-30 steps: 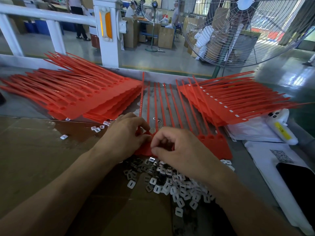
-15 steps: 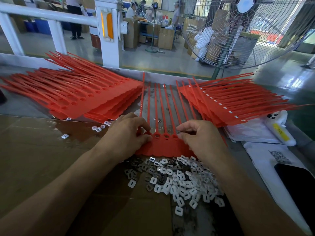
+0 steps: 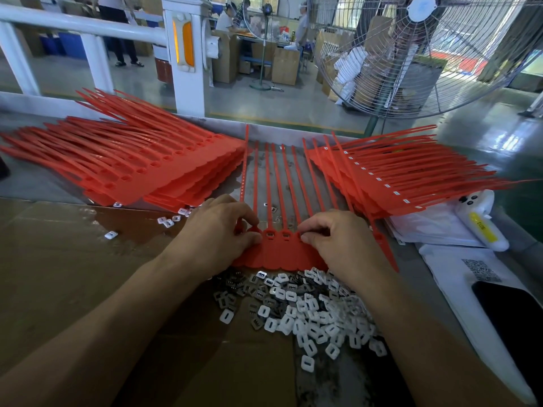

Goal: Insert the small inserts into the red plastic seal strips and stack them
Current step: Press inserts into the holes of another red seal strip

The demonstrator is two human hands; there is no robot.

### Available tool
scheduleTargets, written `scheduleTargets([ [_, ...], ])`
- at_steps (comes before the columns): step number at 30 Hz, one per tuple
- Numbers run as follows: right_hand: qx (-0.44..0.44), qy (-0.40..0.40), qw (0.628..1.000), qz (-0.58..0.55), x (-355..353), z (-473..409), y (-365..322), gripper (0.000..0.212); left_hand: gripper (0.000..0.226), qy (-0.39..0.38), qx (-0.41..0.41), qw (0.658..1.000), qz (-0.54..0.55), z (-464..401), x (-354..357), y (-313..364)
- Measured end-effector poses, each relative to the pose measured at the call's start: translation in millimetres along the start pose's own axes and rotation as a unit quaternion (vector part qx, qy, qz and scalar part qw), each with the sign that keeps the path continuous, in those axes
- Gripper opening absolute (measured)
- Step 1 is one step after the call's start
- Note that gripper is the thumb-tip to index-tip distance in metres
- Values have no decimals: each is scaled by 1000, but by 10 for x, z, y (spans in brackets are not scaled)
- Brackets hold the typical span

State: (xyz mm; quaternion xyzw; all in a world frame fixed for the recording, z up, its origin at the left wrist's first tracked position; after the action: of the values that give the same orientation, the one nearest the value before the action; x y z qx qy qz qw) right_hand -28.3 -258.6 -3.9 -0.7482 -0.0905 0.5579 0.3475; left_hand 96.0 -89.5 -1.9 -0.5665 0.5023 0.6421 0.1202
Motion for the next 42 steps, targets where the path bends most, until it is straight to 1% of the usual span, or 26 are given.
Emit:
scheduleTargets([
  [5, 12, -17, 1000, -8, 3, -1, 37, 19, 29, -3, -1, 1000, -3, 2, -6, 10],
  [9, 14, 11, 999, -30, -62, 12, 74, 19, 29, -7, -4, 1000, -5, 6, -8, 13],
  [12, 8, 28, 1000, -10, -98, 33, 54, 16, 29, -6, -4, 1000, -1, 5, -14, 16],
  [16, 5, -1, 1000, 11, -57, 36, 9, 18, 28, -7, -3, 1000, -1, 13, -15, 13],
  [20, -17, 7, 1000, 11, -82, 60, -101, 16, 29, -7, -1, 1000, -5, 10, -15, 20],
  [22, -52, -24, 998, 6, -47, 94, -222, 12, 29, -6, -1, 1000, -10, 12, -18, 25],
  [26, -95, -156, 983, 6, 212, 209, -467, 8, 29, -5, 4, 1000, -12, 17, -18, 34],
  [28, -116, -193, 974, 13, 290, 258, -575, 5, 28, -2, 5, 1000, -10, 18, -21, 37],
  [30, -123, -205, 971, 22, 305, 287, -629, 7, 26, 5, 8, 1000, -8, 17, -30, 38],
  [32, -114, -206, 971, 36, 296, 300, -630, 14, 26, 8, 9, 1000, -7, 13, -31, 40],
  [34, -109, -204, 971, 58, 301, 308, -636, 15, 26, 10, 10, 1000, -10, 8, -31, 40],
  [39, -117, -199, 970, 73, 335, 313, -651, 7, 27, 11, 12, 1000, -12, 8, -29, 40],
  [42, -112, -199, 972, 52, 332, 315, -625, 5, 27, 9, 10, 1000, -9, 8, -26, 37],
])
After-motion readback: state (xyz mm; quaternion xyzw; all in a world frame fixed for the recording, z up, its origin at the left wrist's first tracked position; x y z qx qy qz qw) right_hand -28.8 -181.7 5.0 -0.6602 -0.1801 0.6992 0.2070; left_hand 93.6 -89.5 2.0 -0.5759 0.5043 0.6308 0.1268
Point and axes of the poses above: each hand's wrist, its own z-axis away from the middle knuckle, its own x-axis out of the palm, y = z × x, the point moved 8 cm from there along -z, towards the middle knuckle, and after that the axes turned 8 degrees about -y, right-handed, at the moved point
